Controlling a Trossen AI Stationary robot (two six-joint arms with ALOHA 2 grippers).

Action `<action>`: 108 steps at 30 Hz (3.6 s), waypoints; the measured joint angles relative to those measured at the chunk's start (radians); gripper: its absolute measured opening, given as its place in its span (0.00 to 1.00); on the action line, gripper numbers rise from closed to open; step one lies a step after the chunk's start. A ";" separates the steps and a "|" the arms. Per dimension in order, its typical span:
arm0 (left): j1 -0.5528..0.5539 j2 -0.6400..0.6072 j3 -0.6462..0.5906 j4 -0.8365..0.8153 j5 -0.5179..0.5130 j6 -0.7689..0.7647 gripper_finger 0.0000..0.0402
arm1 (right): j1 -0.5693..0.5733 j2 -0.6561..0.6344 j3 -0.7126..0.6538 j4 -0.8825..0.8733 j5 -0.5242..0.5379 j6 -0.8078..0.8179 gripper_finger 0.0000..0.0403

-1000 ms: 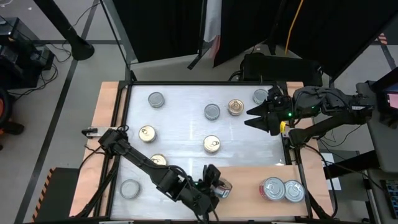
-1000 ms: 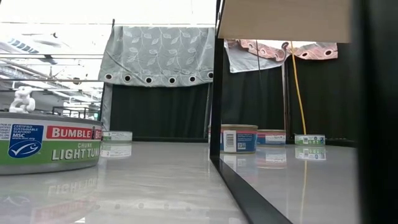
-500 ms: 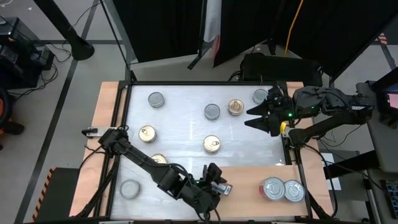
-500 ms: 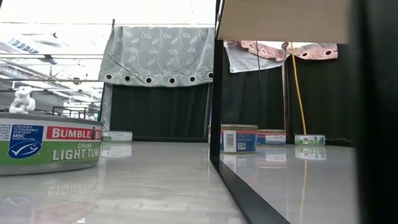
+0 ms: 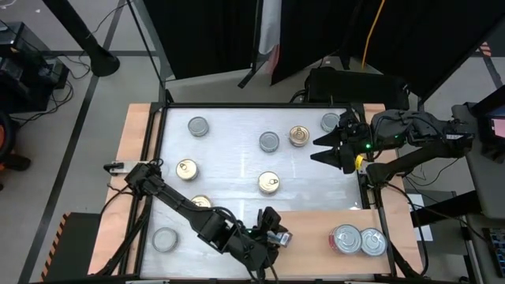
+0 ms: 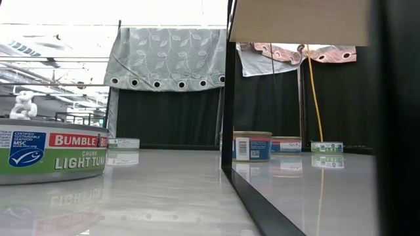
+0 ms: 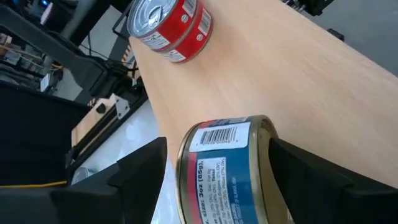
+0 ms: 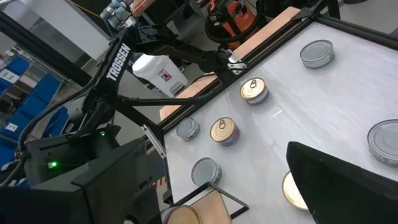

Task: Stack canned seafood by type on shelf
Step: Put the blue-pink tuna can on the shelf

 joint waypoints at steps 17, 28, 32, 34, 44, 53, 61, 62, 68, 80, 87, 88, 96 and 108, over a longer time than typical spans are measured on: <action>0.070 -0.011 0.020 -0.081 0.150 -0.178 0.71 | 0.000 0.000 0.000 0.000 0.000 -0.002 0.94; 0.067 -0.069 0.020 -0.116 0.030 -0.375 0.70 | 0.000 0.000 0.000 -0.005 0.000 -0.003 0.94; 0.068 -0.092 0.020 -0.149 0.022 -0.541 0.70 | 0.000 0.000 0.000 -0.008 0.000 -0.002 0.94; 0.067 -0.096 0.021 -0.149 0.032 -0.578 0.70 | 0.000 0.000 0.000 -0.008 0.000 -0.003 0.94; 0.069 -0.082 0.020 -0.158 0.057 -0.700 0.70 | 0.000 0.000 0.000 -0.008 0.000 -0.018 0.94; 0.074 -0.083 -0.011 -0.160 0.107 -0.727 0.70 | 0.000 0.000 0.000 -0.008 0.001 -0.026 0.94; 0.089 -0.062 -0.011 -0.155 0.119 -0.701 0.70 | 0.000 0.000 0.000 -0.007 0.003 -0.049 0.94; 0.092 -0.056 -0.011 -0.153 0.139 -0.701 0.70 | 0.000 0.000 0.000 -0.007 0.002 -0.049 0.94; 0.092 -0.027 -0.012 -0.153 0.162 -0.692 0.70 | 0.000 0.000 0.000 -0.007 0.002 -0.048 0.94; 0.081 -0.032 -0.007 -0.153 0.127 -0.511 0.50 | 0.000 0.000 0.000 -0.021 0.001 -0.010 0.94; -0.020 -0.045 0.095 -0.142 0.002 -0.147 0.50 | 0.000 0.000 0.000 -0.021 -0.003 -0.009 0.94; -0.038 -0.046 0.096 -0.140 -0.053 -0.090 0.50 | 0.000 0.000 0.000 -0.021 -0.001 -0.015 0.94; -0.099 0.009 0.073 -0.129 -0.258 0.012 0.50 | 0.000 0.001 0.000 -0.024 0.050 -0.033 0.94; -0.094 0.089 0.071 -0.097 -0.265 0.117 0.59 | 0.000 0.032 0.000 -0.023 0.058 -0.044 0.94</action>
